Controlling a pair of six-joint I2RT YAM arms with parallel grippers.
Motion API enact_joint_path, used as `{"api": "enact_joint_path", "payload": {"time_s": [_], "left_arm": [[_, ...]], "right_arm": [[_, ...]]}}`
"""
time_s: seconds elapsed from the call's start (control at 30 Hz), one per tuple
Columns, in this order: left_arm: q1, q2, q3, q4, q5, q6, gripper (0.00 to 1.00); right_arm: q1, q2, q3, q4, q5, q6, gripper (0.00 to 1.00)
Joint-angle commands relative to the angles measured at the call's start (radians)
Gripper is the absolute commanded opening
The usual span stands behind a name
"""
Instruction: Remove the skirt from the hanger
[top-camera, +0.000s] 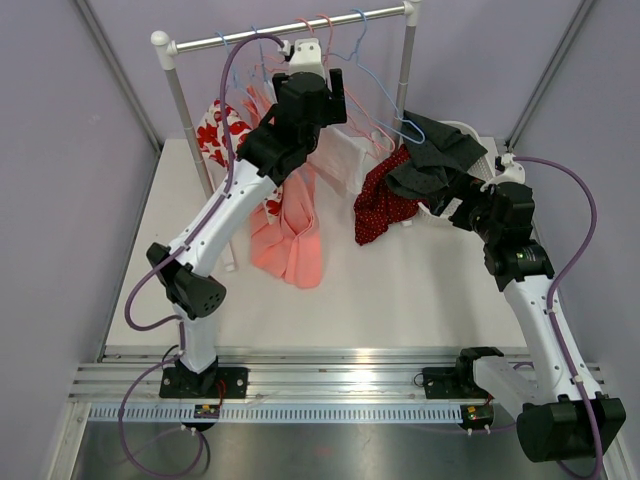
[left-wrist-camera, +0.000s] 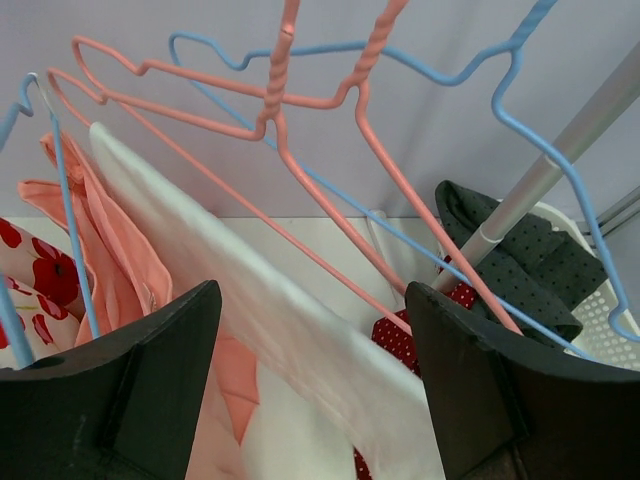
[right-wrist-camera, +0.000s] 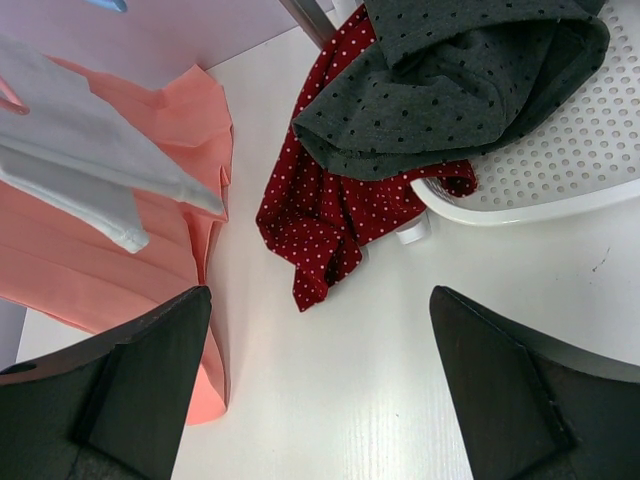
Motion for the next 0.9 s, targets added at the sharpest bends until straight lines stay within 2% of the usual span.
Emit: {"api": "enact_joint_path", "payload": {"time_s": [0.0, 0.27, 0.33, 0.37, 0.47, 0.73, 0.8, 0.83, 0.87], "left_arm": [[-0.008, -0.058, 0.004, 0.066, 0.005, -0.028, 0.77], [-0.009, 0.007, 0.058, 0.045, -0.023, -0.022, 0.77], [-0.009, 0.025, 0.075, 0.030, -0.055, -0.022, 0.72], [-0.009, 0.031, 0.079, 0.024, -0.067, -0.022, 0.67], [-0.009, 0.056, 0.081, 0.017, -0.102, -0.017, 0.62], [-0.002, 0.128, 0.111, 0.005, -0.103, -0.011, 0.59], [0.000, 0.133, 0.121, -0.001, -0.102, -0.011, 0.48], [0.000, 0.133, 0.122, -0.009, -0.104, -0.011, 0.28], [0.000, 0.127, 0.125, -0.013, -0.115, -0.013, 0.16]], "right_arm": [[0.011, -0.006, -0.004, 0.042, 0.011, -0.016, 0.98], [0.014, -0.015, -0.008, 0.043, 0.018, -0.017, 0.98], [0.015, -0.015, -0.010, 0.043, 0.021, -0.017, 0.98], [0.015, -0.017, -0.011, 0.043, 0.021, -0.017, 0.98], [0.017, -0.018, -0.011, 0.043, 0.024, -0.019, 0.98], [0.018, -0.020, -0.013, 0.048, 0.027, -0.020, 0.98], [0.018, -0.018, -0.013, 0.050, 0.028, -0.020, 0.98], [0.018, -0.017, -0.013, 0.050, 0.028, -0.020, 0.98], [0.018, -0.017, -0.013, 0.051, 0.027, -0.017, 0.98]]}}
